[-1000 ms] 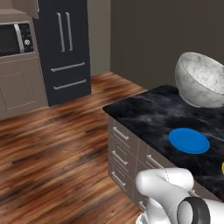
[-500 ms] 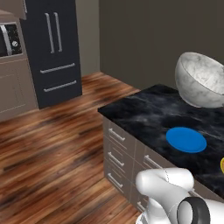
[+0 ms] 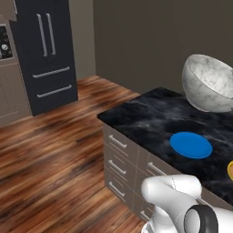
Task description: Move the bowls from the cabinet to the plates on the dining table.
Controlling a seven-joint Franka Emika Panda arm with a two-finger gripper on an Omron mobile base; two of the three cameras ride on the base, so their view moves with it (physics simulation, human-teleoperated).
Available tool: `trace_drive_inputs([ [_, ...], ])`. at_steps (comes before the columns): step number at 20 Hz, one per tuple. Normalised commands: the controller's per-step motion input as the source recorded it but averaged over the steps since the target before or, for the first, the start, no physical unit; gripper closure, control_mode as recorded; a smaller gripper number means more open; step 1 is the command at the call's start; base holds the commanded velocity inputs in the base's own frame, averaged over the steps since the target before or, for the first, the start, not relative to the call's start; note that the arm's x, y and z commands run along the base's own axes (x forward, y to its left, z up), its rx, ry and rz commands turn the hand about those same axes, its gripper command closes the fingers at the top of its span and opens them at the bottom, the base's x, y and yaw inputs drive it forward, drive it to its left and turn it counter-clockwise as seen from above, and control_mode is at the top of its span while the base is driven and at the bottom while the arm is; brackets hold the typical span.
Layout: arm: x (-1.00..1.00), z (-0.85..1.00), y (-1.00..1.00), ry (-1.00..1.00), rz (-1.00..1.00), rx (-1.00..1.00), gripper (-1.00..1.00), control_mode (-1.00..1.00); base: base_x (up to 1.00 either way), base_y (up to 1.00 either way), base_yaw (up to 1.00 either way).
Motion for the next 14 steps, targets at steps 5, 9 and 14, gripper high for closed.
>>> trace_drive_inputs([
  [5,0.00,0.00,0.00,0.00,0.00,0.00,1.00,1.00,0.00,0.00,-0.25],
  [9,0.00,0.00,0.00,0.00,0.00,0.00,1.00,1.00,0.00,0.00,-0.25],
  [14,0.00,0.00,0.00,0.00,0.00,0.00,1.00,1.00,0.00,0.00,-0.25],
])
